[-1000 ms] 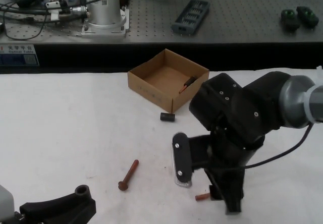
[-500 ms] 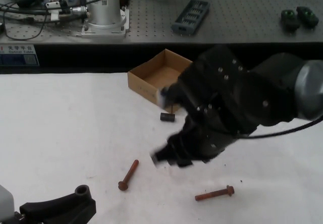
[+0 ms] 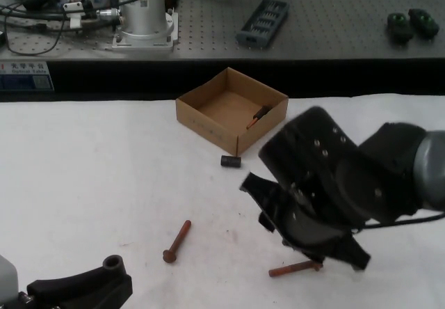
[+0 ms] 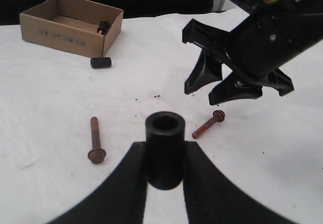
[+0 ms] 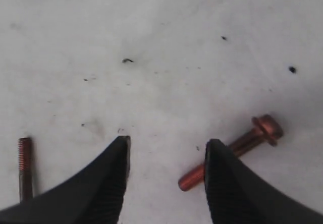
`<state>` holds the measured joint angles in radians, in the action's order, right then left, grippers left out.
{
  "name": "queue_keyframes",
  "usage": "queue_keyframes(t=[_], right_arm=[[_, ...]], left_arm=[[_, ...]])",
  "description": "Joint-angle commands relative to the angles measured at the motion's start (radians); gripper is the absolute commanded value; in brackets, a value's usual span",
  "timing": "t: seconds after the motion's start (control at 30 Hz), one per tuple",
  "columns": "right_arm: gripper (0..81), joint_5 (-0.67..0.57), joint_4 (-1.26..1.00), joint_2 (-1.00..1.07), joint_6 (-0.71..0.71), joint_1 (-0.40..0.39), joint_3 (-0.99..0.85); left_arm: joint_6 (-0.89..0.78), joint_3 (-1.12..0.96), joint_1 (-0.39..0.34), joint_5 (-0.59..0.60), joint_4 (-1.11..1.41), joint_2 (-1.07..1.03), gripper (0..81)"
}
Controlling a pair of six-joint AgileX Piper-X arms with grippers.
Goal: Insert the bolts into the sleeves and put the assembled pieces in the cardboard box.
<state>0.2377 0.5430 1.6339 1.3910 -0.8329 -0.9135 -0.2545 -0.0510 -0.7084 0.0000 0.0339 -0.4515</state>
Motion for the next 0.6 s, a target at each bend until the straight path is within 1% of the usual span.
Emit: queue_keyframes(t=[0.0, 0.07, 0.2, 0.33, 0.57], right_arm=[[35.9, 0.045, 0.005, -0.013, 0.171, 0.005, 0.003], [35.9, 0.058, 0.035, -0.013, 0.228, 0.005, 0.003], [35.9, 0.106, 0.062, -0.013, 0.239, 0.005, 0.003], [35.9, 0.113, 0.061, -0.013, 0.278, 0.005, 0.003], [35.9, 0.125, 0.024, -0.007, 0.276, 0.005, 0.004]], left_arm=[[-0.009, -0.004, -0.005, 0.011, 0.021, 0.011, 0.6], [-0.009, -0.004, -0.005, 0.011, 0.021, 0.011, 0.6], [-0.009, -0.004, -0.005, 0.011, 0.021, 0.011, 0.6], [-0.009, -0.004, -0.005, 0.011, 0.021, 0.011, 0.6], [-0.009, -0.004, -0.005, 0.011, 0.021, 0.011, 0.6]])
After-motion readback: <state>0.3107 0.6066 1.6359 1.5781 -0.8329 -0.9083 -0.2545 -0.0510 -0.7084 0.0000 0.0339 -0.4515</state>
